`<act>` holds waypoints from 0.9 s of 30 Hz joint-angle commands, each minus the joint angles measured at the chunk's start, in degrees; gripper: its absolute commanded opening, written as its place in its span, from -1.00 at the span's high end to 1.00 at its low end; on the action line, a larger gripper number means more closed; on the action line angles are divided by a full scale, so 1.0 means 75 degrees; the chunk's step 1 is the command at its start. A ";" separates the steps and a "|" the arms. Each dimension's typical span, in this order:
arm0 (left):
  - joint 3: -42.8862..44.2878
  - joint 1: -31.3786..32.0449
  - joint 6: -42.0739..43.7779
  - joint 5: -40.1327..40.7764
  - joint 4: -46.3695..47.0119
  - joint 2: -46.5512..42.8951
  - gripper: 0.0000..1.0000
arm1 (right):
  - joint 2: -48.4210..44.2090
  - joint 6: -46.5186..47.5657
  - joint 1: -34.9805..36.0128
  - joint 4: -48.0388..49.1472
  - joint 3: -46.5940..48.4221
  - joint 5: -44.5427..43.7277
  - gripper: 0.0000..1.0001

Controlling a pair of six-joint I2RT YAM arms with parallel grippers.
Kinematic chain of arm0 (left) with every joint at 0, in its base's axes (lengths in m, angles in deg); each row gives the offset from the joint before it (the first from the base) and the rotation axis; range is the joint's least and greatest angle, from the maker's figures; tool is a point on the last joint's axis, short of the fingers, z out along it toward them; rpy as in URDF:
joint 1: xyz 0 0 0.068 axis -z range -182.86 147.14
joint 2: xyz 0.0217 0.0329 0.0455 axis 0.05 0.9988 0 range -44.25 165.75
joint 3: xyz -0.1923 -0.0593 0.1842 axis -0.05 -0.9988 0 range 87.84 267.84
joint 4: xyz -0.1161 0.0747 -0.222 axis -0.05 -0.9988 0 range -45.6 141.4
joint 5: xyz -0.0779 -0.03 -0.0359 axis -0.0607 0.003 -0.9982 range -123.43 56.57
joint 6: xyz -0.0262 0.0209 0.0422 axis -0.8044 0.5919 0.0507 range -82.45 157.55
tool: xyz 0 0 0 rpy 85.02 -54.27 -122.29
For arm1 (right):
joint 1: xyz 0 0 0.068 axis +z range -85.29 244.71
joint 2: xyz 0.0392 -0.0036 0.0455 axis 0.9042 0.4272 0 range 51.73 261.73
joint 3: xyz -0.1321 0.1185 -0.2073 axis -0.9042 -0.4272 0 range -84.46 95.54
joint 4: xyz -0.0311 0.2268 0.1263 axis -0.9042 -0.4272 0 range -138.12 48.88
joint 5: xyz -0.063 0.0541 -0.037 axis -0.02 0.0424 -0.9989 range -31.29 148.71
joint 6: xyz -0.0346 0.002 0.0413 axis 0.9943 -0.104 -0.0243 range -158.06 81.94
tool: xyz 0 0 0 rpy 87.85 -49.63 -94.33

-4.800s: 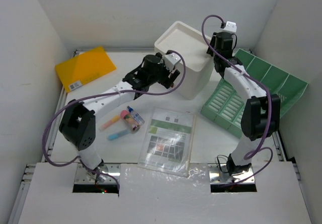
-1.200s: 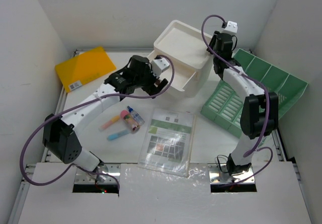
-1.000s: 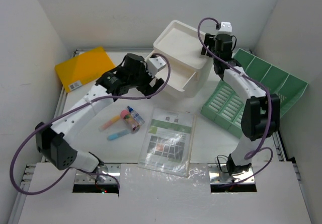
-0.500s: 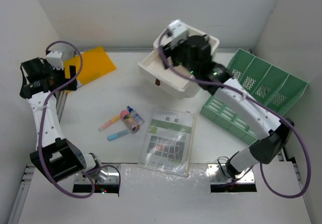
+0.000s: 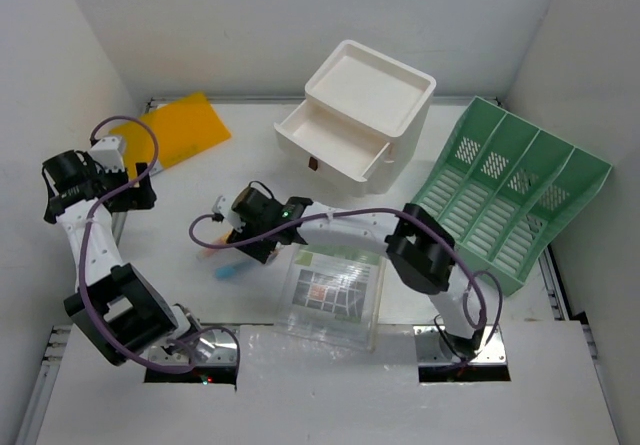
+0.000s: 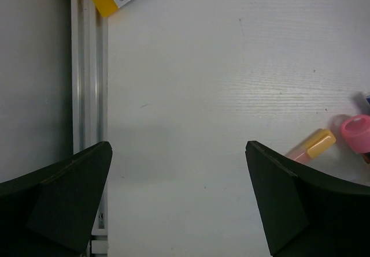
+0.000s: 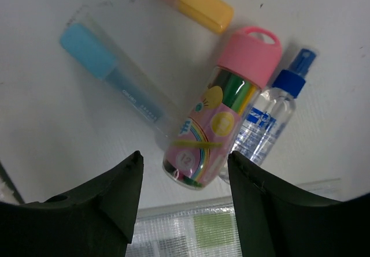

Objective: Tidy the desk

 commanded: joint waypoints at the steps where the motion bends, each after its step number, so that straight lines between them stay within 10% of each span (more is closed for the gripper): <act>1: -0.0047 -0.0051 0.0141 -0.0092 0.0549 -0.0297 -0.99 | 0.0263 -0.0587 -0.0054 0.0052 0.0697 -0.0069 -0.17; 27: -0.0504 -0.0039 0.0587 -0.0209 0.0749 -0.0297 -0.99 | 0.1835 -0.0928 -0.0054 0.0064 0.1517 -0.1289 0.04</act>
